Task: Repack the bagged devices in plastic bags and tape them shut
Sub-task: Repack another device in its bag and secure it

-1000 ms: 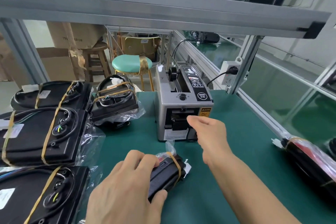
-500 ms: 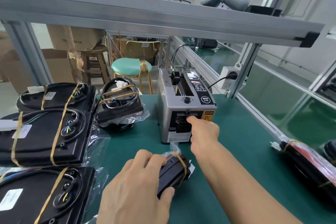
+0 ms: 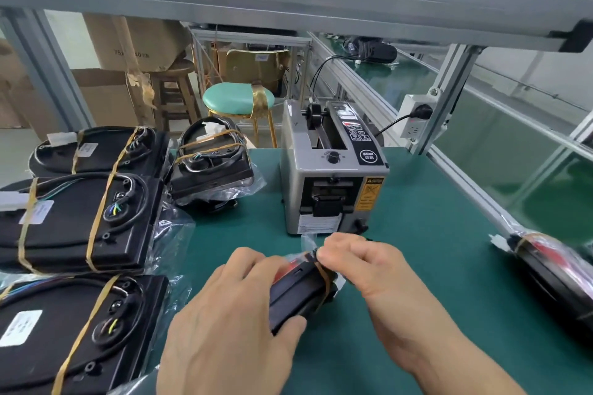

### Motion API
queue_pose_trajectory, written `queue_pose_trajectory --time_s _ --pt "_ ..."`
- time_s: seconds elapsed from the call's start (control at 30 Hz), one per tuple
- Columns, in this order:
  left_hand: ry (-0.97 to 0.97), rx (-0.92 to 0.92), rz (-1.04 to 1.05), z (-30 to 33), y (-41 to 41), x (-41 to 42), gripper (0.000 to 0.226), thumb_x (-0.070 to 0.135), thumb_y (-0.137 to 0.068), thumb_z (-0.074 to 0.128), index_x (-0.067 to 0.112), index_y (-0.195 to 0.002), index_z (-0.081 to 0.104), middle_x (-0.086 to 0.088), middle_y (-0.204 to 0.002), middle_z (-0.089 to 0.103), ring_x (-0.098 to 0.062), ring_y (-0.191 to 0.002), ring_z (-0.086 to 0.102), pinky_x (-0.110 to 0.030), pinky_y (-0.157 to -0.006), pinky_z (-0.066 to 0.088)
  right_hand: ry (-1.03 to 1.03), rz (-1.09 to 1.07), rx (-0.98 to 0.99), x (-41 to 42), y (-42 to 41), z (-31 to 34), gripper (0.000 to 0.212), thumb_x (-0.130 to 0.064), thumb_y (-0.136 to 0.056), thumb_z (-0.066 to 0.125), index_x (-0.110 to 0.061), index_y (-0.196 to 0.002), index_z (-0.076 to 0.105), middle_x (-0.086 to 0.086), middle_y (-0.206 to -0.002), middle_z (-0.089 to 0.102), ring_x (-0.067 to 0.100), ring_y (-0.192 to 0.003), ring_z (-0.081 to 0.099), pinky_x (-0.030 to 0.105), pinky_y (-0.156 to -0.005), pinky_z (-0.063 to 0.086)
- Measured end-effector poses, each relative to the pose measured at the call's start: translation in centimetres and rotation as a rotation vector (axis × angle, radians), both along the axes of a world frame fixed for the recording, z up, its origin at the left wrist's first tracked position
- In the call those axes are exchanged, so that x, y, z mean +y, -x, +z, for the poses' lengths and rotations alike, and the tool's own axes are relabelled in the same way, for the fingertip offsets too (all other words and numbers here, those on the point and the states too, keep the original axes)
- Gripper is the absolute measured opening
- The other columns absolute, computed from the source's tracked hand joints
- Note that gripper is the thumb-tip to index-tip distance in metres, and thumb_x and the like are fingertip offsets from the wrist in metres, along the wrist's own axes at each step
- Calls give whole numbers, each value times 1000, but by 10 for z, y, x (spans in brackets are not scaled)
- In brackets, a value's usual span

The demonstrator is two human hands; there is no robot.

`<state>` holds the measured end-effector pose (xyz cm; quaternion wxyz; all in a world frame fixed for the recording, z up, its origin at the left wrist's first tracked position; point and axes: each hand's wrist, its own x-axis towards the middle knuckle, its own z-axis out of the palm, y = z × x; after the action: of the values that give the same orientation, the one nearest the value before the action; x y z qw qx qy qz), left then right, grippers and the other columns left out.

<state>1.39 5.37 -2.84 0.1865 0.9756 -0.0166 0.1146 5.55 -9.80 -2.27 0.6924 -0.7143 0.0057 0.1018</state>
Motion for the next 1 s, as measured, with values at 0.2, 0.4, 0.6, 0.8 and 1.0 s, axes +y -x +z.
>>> queue_pose_trajectory --time_s 0.2,0.4,0.6,0.8,1.0 --pt "120 -47 -47 2 0 1 55 43 -36 89 41 -85 63 25 -81 57 -4 -71 48 -3 -54 23 44 -13 -78 5 1 -10 31 -9 -79 71 -17 -49 63 -12 -84 56 -5 -74 53 7 -63 36" --pt "97 -133 -31 1 1 0 55 40 -36 90 39 -82 62 23 -80 58 -8 -85 46 -6 -54 27 67 -29 -85 8 0 -11 27 -11 -76 73 -17 -50 67 -11 -88 56 -8 -74 53 5 -62 35" --pt "103 -124 -34 2 1 -1 60 44 -28 91 35 -72 51 22 -71 53 -2 -53 49 -5 -49 24 138 -30 -120 10 1 -10 24 -14 -75 74 -20 -52 70 -16 -83 56 -6 -73 54 5 -61 34" --pt "96 -130 -31 4 1 -2 63 42 -26 91 33 -72 48 20 -69 52 -7 -49 51 -8 -46 25 201 -18 -148 10 0 -10 20 -15 -75 73 -19 -55 72 -21 -75 55 -5 -74 53 7 -62 34" --pt "93 -139 -46 3 0 -1 64 40 -29 92 34 -75 47 20 -71 51 -8 -49 46 -9 -45 25 146 1 -103 8 0 -8 23 -15 -76 72 -17 -54 70 -19 -75 55 -2 -72 51 7 -61 34"
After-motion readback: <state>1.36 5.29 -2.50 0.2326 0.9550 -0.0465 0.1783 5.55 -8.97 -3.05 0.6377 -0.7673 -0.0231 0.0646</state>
